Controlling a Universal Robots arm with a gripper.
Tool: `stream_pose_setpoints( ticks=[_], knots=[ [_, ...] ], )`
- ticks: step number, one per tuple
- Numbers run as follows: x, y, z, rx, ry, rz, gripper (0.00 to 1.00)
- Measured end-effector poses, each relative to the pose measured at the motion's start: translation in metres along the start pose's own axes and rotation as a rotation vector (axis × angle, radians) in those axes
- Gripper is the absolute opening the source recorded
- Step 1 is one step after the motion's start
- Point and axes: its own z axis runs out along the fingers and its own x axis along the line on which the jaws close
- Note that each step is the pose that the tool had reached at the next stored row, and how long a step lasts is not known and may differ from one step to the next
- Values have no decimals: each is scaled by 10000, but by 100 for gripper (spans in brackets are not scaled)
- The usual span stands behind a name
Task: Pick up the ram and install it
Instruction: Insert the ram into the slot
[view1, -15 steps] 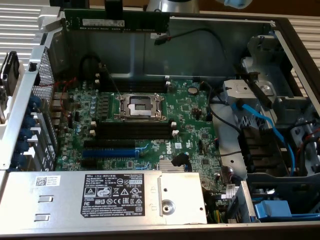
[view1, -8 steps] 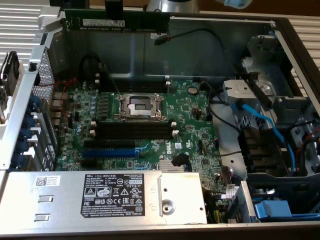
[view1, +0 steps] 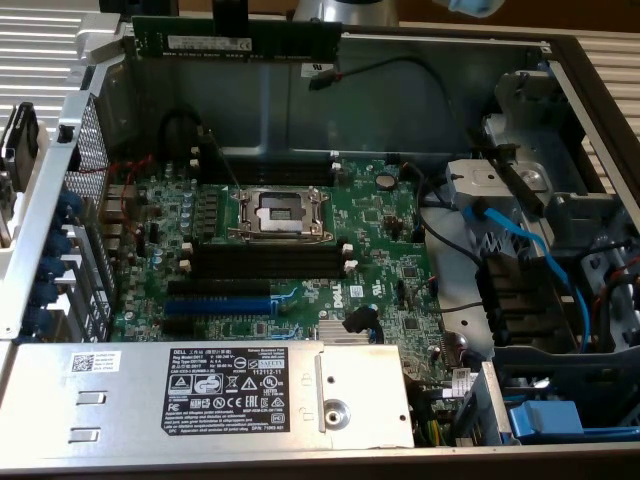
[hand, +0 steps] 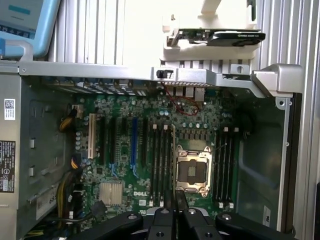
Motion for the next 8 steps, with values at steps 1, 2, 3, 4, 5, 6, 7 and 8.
stream_pose_setpoints(
  ticks=[1, 2, 3, 4, 5, 6, 7, 8],
  knots=[
    [2, -9, 0, -1, -56, 2, 12],
    [4, -14, 1, -1, -89, 4, 12],
    [4, -14, 3, 0, -89, 12, 12],
    [5, -17, 5, -4, -90, 14, 12],
    [6, -36, 10, -12, -91, 14, 12],
    [7, -64, 14, -14, -92, 14, 12],
    [8, -91, 19, -16, -90, 14, 12],
    [10, -110, 23, -14, -92, 15, 12]
  ],
)
